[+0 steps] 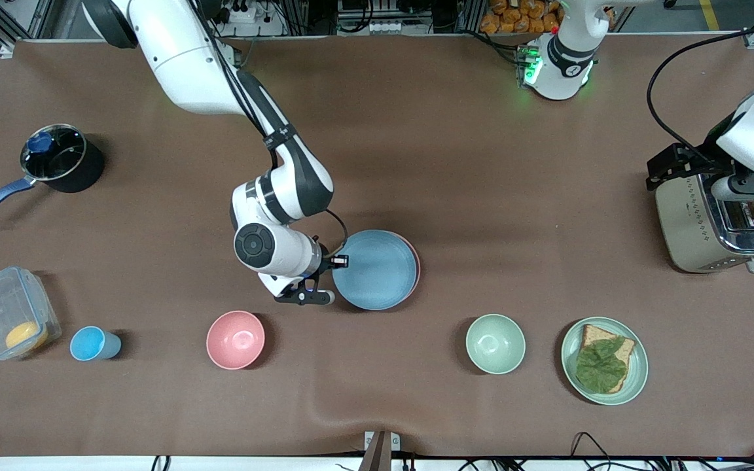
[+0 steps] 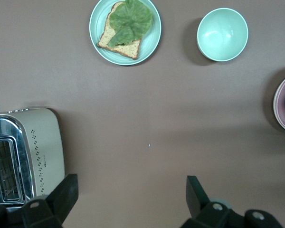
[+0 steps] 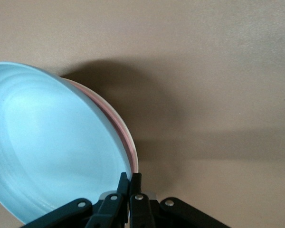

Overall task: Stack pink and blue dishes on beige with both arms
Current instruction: 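Open the right gripper to release the blue plate on the stack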

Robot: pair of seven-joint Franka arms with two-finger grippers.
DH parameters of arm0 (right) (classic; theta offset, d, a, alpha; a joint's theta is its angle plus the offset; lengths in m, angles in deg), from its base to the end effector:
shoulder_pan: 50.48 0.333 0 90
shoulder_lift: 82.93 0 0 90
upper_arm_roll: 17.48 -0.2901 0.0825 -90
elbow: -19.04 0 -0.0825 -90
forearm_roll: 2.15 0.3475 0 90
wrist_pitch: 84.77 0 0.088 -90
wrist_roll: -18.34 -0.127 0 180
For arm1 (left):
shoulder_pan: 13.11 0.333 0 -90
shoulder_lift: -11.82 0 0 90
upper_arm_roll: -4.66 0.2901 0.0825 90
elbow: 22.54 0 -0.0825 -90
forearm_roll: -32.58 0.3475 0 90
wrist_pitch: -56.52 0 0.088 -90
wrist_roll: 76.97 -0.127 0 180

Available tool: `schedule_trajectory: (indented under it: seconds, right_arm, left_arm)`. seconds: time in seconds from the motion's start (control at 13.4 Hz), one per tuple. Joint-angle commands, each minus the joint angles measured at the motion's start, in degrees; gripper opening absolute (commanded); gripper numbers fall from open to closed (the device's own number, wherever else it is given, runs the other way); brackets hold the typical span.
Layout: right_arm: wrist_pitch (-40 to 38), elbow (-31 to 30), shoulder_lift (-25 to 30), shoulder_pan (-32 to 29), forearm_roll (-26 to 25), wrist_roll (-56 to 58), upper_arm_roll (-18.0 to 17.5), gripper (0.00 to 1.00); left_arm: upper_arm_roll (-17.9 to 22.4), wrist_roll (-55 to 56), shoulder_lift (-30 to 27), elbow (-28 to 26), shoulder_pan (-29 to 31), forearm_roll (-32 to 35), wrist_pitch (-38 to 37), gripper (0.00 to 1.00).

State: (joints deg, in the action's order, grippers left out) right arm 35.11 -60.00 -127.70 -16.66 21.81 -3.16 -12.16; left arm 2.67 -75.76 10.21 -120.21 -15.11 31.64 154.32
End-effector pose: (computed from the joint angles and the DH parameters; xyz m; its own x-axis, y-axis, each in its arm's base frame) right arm 0.5786 0.3578 0.2280 0.9815 -0.0520 -0.1842 -0.0937 -0.9697 -0.2257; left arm 0.5190 -0.0383 0.5464 0.9985 -0.0463 0.0300 -0.0468 -0.9988 0.0160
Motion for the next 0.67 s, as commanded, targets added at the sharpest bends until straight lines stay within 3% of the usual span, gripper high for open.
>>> schedule_trajectory:
  seconds: [0.0, 0.07, 0.37, 0.6]
  right_arm:
    - [0.09, 2.48, -1.55, 0.11, 1.63, -0.03, -0.22, 0.49]
    - [0.09, 2.48, -1.55, 0.28, 1.54, -0.21, -0.13, 0.99]
    - [-1.75, 4.41, -0.33, -0.77, 1.71, 0.06, -0.22, 1.0]
    - [-12.44, 7.12, 1.69, -5.76, 1.19, 0.49, 0.13, 1.0]
  left_arm:
    - [2.69, -1.13, -1.2, -1.12, -2.47, -0.29, 0.99, 1.0]
    - [2.61, -1.04, -1.02, -0.94, -2.66, -0.03, 0.82, 1.0]
    - [2.43, -1.3, -0.23, -0.59, -2.22, -0.03, 0.73, 1.0]
    - [2.52, -1.3, -0.23, -0.5, -1.78, -0.03, 0.2, 1.0]
